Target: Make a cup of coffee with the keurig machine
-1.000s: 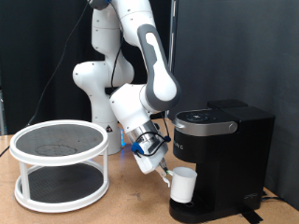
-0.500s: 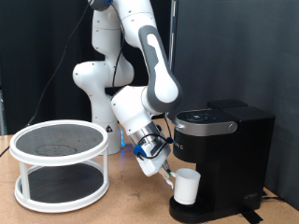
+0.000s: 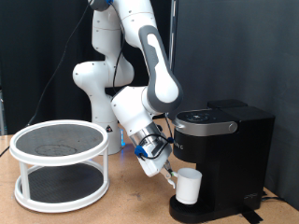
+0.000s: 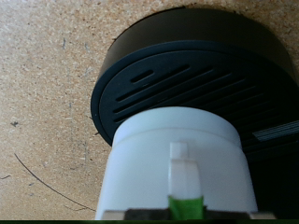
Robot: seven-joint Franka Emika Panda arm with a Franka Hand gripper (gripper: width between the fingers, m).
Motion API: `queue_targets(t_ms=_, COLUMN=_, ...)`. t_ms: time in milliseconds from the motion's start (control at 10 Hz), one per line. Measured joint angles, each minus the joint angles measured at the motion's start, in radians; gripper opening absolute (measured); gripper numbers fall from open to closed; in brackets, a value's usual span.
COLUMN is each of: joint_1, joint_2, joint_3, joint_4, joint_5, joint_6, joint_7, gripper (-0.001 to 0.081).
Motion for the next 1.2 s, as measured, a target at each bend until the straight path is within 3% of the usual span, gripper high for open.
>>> queue_targets(t_ms=200, joint_1=0.000, joint_2=0.000, joint_3=0.000, joint_4=0.000, joint_5=-0.005, joint_6=0.000, joint_7=0.003, gripper=0.0070)
queue_targets(t_ms=300, joint_1=0.000, joint_2=0.000, joint_3=0.000, joint_4=0.000, joint_5=-0.008, joint_6=0.000, joint_7=0.004, gripper=0.0167)
queue_targets(t_ms=400, joint_1=-0.001, joint_2=0.000, joint_3=0.000, joint_4=0.000, joint_5=-0.013, joint_6=0.000, joint_7=0.009, gripper=0.0343)
queue_targets(t_ms=500, joint_1=-0.001, joint_2=0.000, joint_3=0.000, joint_4=0.000, joint_5=-0.023, joint_6=0.000, joint_7=0.023, gripper=0.0343)
queue_targets(t_ms=600, joint_1=-0.002, joint_2=0.000, joint_3=0.000, joint_4=0.000, joint_5=-0.035, joint_6=0.000, joint_7=0.037, gripper=0.0525)
queue_targets(t_ms=700, joint_1=-0.004, joint_2=0.000, joint_3=-0.001, joint_4=-0.001, joint_5=-0.049, joint_6=-0.001, joint_7=0.048, gripper=0.0525)
queue_targets(t_ms=800, joint_1=-0.005, joint_2=-0.002, joint_3=-0.004, joint_4=-0.005, joint_5=-0.064, joint_6=-0.007, joint_7=0.060, gripper=0.0662)
queue_targets(t_ms=900, joint_1=-0.009, joint_2=-0.008, joint_3=-0.008, joint_4=-0.013, joint_5=-0.078, joint_6=-0.021, joint_7=0.066, gripper=0.0662)
queue_targets(t_ms=1000, joint_1=-0.018, joint_2=-0.019, joint_3=-0.012, joint_4=-0.027, joint_5=-0.099, joint_6=-0.046, joint_7=0.071, gripper=0.0782)
queue_targets(t_ms=1200, joint_1=-0.038, joint_2=-0.061, joint_3=-0.023, joint_4=-0.066, joint_5=-0.143, joint_6=-0.095, joint_7=0.091, gripper=0.0800)
